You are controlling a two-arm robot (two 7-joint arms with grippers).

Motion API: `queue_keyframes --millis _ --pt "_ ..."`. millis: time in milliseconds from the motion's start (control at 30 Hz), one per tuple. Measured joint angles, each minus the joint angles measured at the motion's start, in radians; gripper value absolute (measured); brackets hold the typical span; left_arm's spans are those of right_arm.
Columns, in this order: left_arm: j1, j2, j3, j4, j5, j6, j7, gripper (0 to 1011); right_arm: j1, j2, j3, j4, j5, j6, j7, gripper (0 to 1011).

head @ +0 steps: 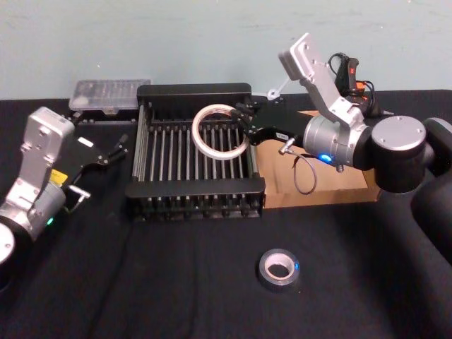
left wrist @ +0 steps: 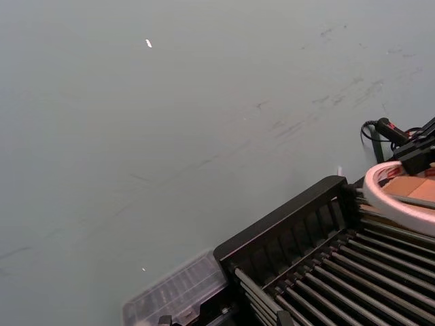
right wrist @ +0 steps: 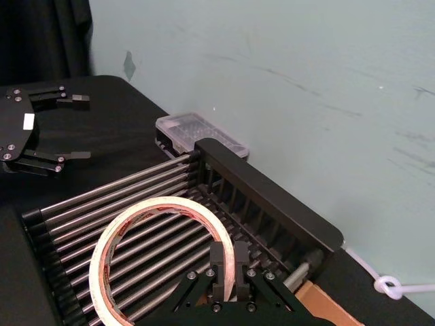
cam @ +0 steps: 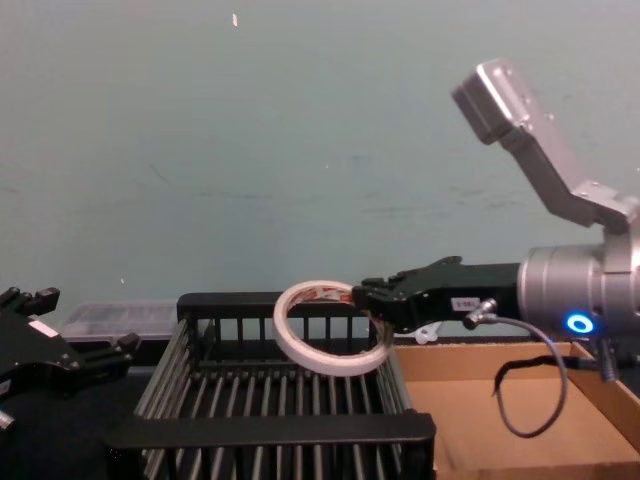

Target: Pick up the white tape and place it into the black box , Pick up the silver tape and place it into the brown box.

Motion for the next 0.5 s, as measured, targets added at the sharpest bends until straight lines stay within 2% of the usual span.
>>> queue_keyframes --millis 67,500 --pt "0.0 0.0 0.0 0.0 0.0 0.0 0.0 1001 0.012 -0.011 -0.007 0.021 -0.01 -0.005 0.002 95" --pt "0.0 0.0 0.0 0.0 0.0 0.0 0.0 1001 0.007 -0.007 -0.004 0.012 -0.007 -0.004 0.002 95"
